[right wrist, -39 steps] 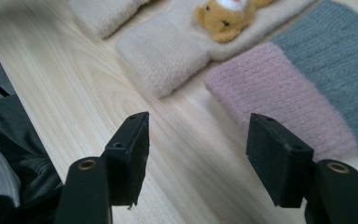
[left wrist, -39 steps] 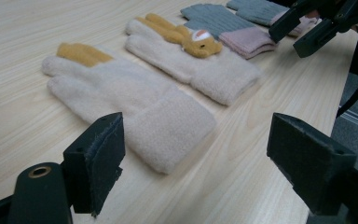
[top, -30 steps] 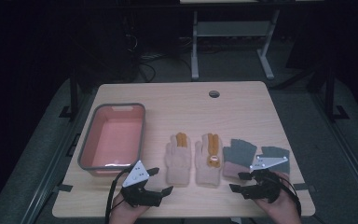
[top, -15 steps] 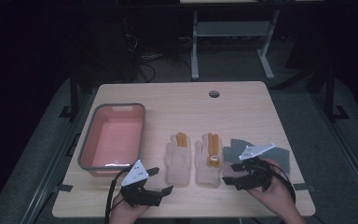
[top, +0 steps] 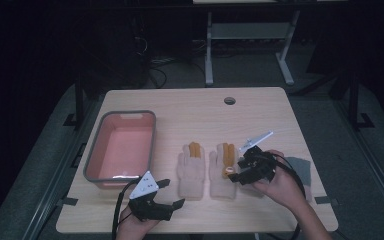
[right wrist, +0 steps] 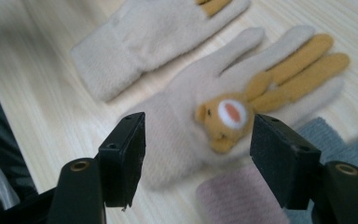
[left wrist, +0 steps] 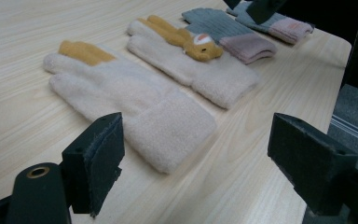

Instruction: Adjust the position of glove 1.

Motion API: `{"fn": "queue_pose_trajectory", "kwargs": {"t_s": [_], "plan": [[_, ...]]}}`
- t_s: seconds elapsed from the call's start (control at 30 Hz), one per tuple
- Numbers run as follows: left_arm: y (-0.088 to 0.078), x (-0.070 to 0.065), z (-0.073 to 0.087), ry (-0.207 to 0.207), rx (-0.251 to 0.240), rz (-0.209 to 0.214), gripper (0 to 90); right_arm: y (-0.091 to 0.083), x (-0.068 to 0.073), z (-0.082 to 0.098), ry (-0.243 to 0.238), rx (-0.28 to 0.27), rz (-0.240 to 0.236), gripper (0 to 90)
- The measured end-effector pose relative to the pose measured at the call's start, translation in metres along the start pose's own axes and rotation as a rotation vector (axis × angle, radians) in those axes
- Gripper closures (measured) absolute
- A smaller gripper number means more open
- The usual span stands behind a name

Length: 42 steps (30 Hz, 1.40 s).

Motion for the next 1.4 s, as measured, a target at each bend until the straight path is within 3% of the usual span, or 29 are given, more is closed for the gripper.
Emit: {"fn": "queue_pose_trajectory", "kwargs": {"t_s": [0.4,0.67,0.9,1.2,1.4], "plan": [[-0.001,0.001,0.0,0.0,0.0,-0.009,18.7,0.029,-0.008,-0.012,0.031,0.102,0.055,35.7],[-0.001,0.002,0.0,-0.006,-0.007,-0.014,18.7,0.051,-0.012,-0.011,0.046,0.148,0.08,41.7],[0.0,0.002,0.001,-0.011,-0.002,-0.008,18.7,0.058,-0.017,-0.007,0.074,0.129,0.105,48.5],[0.001,0.001,0.001,-0.015,0.0,-0.006,18.8,0.066,-0.015,-0.006,0.061,0.097,0.17,50.5],[0.001,0.001,0.001,-0.012,0.003,-0.004,18.8,0.065,-0.016,0.0,0.087,0.031,0.17,55.9]]}}
Point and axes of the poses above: each handheld gripper's, and its own axes: y roughly forward along the jaws, z roughly out of its underside, x roughly to its left, the point moved 6 cm from there along y, roughly forward along the jaws, and after that the axes turned 13 degrees about y, right-handed, at the moved point
